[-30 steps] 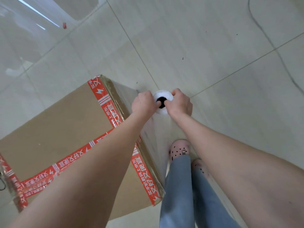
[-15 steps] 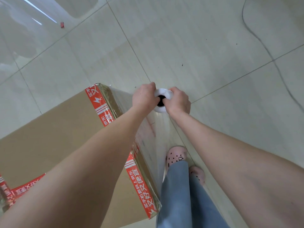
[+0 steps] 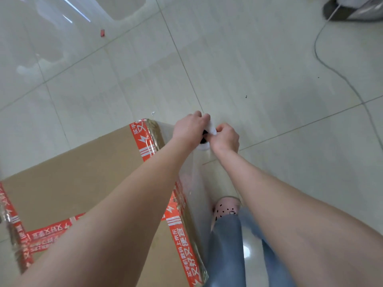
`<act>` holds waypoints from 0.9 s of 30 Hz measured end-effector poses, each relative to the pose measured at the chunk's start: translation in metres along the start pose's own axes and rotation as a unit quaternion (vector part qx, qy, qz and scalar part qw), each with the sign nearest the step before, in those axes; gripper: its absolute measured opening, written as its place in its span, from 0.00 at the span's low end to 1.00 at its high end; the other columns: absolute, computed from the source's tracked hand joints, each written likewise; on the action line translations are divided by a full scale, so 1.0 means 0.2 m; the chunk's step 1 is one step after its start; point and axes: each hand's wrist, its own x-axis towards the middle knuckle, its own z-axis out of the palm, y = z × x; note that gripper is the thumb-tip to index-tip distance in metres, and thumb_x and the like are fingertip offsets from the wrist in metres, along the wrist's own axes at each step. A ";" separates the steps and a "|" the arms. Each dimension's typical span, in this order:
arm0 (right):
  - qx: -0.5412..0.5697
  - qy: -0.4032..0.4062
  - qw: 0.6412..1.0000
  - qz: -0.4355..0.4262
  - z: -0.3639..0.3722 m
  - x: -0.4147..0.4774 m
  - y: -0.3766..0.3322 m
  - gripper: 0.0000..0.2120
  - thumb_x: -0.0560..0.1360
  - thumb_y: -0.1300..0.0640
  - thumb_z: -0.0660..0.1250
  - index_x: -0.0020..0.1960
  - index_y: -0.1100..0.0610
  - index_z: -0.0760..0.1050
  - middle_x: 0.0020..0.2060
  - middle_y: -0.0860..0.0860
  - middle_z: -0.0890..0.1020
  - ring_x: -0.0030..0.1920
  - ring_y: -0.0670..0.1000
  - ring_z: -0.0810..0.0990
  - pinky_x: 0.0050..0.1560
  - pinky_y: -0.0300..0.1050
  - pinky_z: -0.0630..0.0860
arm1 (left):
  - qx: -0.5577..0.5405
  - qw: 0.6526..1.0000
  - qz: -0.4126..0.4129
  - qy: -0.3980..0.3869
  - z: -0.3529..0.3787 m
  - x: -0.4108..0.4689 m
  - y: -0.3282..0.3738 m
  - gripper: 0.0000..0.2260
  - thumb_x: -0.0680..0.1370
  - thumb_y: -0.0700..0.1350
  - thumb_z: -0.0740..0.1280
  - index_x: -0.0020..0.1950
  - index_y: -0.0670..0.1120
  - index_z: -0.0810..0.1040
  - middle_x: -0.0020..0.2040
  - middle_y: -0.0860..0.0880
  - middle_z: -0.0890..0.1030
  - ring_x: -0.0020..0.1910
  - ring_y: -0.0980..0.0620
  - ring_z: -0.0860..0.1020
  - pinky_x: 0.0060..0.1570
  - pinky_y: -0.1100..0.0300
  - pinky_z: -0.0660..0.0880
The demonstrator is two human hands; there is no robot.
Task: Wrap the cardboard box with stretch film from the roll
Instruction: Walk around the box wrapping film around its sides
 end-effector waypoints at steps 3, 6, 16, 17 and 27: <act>-0.038 -0.006 0.999 -0.020 -0.01 0.03 -0.01 0.06 0.71 0.54 0.67 0.39 0.53 0.70 0.35 0.50 0.78 0.39 0.56 0.77 0.35 0.43 0.70 | 0.051 0.998 0.029 0.003 0.00 0.06 0.02 0.12 0.78 0.43 0.62 0.62 0.48 0.71 0.56 0.46 0.73 0.55 0.46 0.74 0.37 0.55 0.65; -0.100 -0.021 0.993 -0.059 -0.02 0.05 -0.05 0.04 0.72 0.53 0.66 0.42 0.52 0.72 0.39 0.52 0.80 0.39 0.57 0.77 0.37 0.44 0.71 | 0.058 0.998 0.013 -0.002 -0.02 0.10 0.00 0.11 0.77 0.43 0.62 0.59 0.46 0.72 0.53 0.45 0.73 0.52 0.44 0.75 0.35 0.55 0.66; -0.150 -0.058 0.978 -0.131 0.04 0.17 -0.26 0.16 0.70 0.51 0.70 0.54 0.53 0.70 0.51 0.51 0.78 0.50 0.56 0.77 0.43 0.45 0.68 | -0.106 0.970 -0.213 0.046 -0.08 0.15 -0.19 0.09 0.73 0.42 0.64 0.52 0.42 0.72 0.47 0.42 0.76 0.46 0.40 0.76 0.36 0.55 0.65; -0.144 -0.077 0.981 -0.106 0.05 0.18 -0.28 0.17 0.69 0.49 0.71 0.52 0.53 0.68 0.49 0.51 0.78 0.47 0.55 0.77 0.42 0.44 0.68 | -0.110 0.965 -0.233 0.047 -0.09 0.15 -0.20 0.10 0.73 0.42 0.64 0.53 0.42 0.72 0.48 0.41 0.77 0.47 0.40 0.76 0.36 0.55 0.65; -0.109 -0.119 0.986 -0.048 0.14 0.18 -0.36 0.11 0.69 0.52 0.70 0.43 0.52 0.68 0.38 0.49 0.78 0.36 0.53 0.78 0.33 0.41 0.68 | -0.071 0.982 -0.171 -0.027 -0.12 0.14 -0.29 0.16 0.75 0.38 0.63 0.63 0.44 0.69 0.56 0.45 0.75 0.54 0.43 0.76 0.38 0.54 0.67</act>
